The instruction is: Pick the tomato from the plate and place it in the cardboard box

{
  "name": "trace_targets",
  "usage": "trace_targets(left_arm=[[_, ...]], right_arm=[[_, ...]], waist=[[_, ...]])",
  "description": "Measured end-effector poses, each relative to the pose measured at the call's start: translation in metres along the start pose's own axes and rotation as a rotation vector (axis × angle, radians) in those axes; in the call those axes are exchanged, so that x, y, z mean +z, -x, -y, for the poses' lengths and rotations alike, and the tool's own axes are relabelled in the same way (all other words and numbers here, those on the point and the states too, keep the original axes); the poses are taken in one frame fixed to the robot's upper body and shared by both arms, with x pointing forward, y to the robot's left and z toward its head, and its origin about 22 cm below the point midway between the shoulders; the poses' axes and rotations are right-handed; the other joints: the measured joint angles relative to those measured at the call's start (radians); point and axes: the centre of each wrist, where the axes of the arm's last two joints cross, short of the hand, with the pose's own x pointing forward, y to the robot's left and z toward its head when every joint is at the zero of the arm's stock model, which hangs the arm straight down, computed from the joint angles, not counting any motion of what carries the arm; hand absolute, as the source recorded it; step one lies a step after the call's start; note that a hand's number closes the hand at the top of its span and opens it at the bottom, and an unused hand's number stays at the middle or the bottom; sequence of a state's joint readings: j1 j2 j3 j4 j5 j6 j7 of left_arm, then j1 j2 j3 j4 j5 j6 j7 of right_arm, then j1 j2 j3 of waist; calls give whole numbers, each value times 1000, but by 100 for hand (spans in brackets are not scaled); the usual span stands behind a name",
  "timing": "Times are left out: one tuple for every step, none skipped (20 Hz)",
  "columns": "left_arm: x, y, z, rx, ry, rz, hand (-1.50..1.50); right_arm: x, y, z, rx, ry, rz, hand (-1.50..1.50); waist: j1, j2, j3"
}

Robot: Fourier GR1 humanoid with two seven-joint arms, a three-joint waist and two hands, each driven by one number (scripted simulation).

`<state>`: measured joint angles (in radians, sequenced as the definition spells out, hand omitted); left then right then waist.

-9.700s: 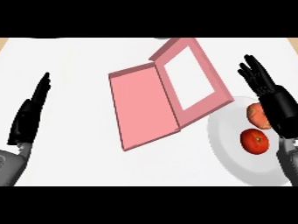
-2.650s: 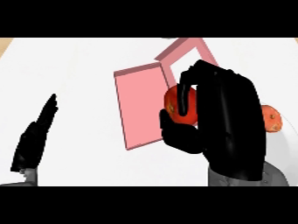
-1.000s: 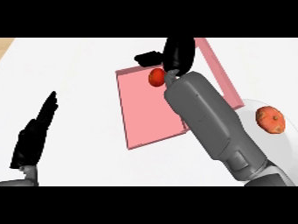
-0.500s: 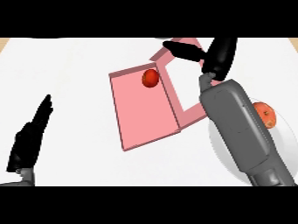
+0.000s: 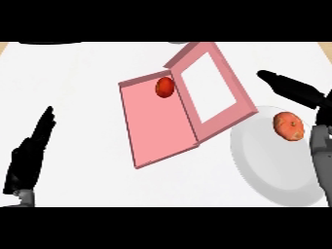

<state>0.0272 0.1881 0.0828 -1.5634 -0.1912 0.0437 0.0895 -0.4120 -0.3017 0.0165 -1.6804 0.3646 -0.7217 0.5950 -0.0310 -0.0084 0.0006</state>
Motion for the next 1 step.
trace_targets(left_arm=[[2, 1, 2, 1, 0, 1, 0]], right_arm=[[1, 0, 16, -1, -4, 2, -150]], waist=[[1, 0, 0]])
